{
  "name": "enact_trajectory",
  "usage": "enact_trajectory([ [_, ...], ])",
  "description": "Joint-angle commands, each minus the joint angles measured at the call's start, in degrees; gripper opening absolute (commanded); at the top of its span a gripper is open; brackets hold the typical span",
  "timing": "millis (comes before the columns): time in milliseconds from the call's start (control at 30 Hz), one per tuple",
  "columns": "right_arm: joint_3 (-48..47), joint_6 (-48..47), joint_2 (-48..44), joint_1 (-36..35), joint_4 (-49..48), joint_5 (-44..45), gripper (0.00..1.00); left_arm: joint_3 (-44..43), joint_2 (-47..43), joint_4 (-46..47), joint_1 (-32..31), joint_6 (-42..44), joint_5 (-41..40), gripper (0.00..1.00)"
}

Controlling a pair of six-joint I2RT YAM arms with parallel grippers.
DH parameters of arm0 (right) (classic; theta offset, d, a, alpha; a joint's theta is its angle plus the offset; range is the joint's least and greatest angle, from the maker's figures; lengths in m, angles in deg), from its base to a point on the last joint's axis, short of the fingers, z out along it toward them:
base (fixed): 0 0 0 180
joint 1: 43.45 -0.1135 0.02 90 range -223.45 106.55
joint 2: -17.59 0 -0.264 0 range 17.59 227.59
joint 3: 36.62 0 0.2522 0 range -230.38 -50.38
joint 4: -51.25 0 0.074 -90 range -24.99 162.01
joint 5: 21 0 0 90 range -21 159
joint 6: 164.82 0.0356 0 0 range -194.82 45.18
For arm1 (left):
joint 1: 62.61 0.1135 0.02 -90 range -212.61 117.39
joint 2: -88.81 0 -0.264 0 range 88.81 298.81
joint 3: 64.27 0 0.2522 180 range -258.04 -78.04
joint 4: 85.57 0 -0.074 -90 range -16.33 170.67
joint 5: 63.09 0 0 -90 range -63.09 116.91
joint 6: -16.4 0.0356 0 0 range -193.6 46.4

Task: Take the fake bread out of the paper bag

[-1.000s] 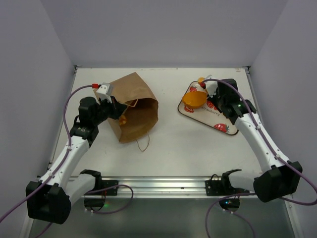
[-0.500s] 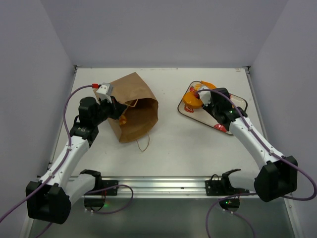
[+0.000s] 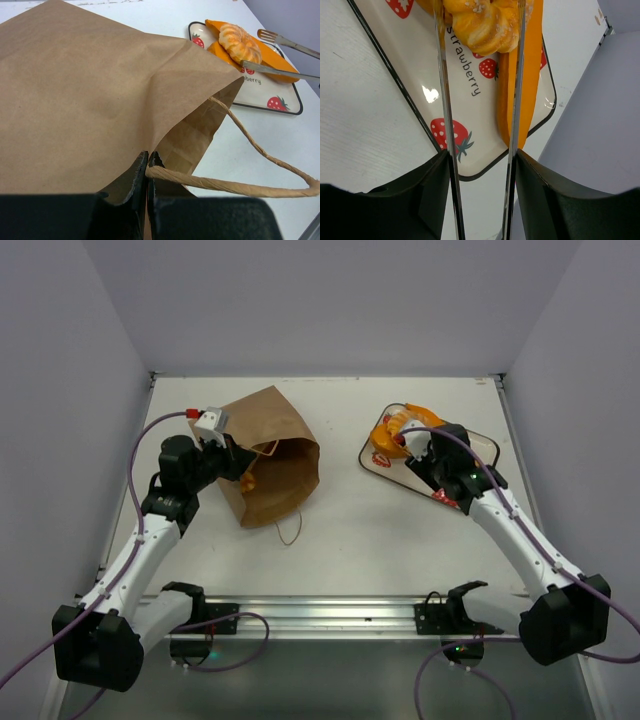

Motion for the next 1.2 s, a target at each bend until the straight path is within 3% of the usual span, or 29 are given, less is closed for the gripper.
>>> enact_trajectory([
  [0,-3.1,1.5,-2.4,-0.3,1.0,-2.5,0.56,0.5,0.0,1.5,0.6,1.4,-0.1,0.06],
  [633,-6.6,3.0,-5.6,-0.2,6.8,-15.4,0.49,0.9,-0.1,3.5,0.5,1.8,3.9,0.06],
  [1000,-10.1,-2.5,-11.2,-1.9,16.7,-40.8,0.42,-0.7,4.0,5.4,0.3,-1.7,7.4,0.06],
  [1167,-9.4,-7.9,-11.3,-7.1,18.4,-45.1,0.41,-3.8,5.6,4.0,0.3,-3.3,9.4,0.06],
])
